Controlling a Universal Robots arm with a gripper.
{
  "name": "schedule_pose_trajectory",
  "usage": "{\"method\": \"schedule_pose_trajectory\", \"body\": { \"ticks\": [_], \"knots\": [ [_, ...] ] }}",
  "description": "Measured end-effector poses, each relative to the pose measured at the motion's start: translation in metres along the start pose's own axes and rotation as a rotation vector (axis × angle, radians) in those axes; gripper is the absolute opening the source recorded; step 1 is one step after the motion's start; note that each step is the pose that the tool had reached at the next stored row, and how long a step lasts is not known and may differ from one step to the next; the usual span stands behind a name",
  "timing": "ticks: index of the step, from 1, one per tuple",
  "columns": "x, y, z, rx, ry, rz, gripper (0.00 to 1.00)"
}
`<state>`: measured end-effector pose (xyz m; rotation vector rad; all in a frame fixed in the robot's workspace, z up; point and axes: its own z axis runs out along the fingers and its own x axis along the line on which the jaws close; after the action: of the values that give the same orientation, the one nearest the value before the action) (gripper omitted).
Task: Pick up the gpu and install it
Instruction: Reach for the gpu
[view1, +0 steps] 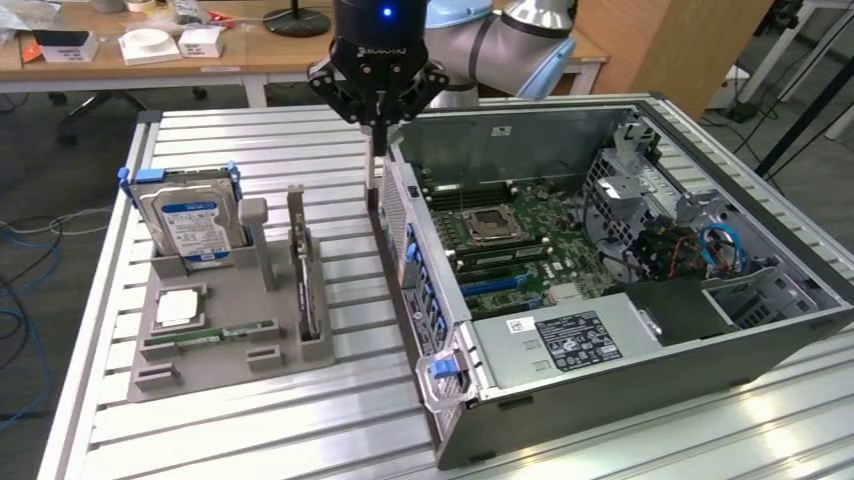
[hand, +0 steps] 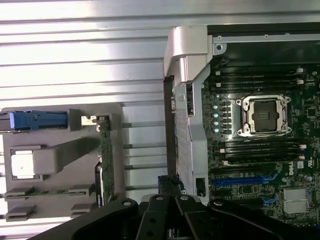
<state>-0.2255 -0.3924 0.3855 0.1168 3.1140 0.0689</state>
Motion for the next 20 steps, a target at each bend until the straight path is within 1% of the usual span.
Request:
{"method": "schedule_pose_trajectory", "body": {
  "ticks": [20],
  "knots": [
    [0.026, -0.0001, 0.0008, 0.0000, -0.0001, 0.000, 0.11]
  ]
}}
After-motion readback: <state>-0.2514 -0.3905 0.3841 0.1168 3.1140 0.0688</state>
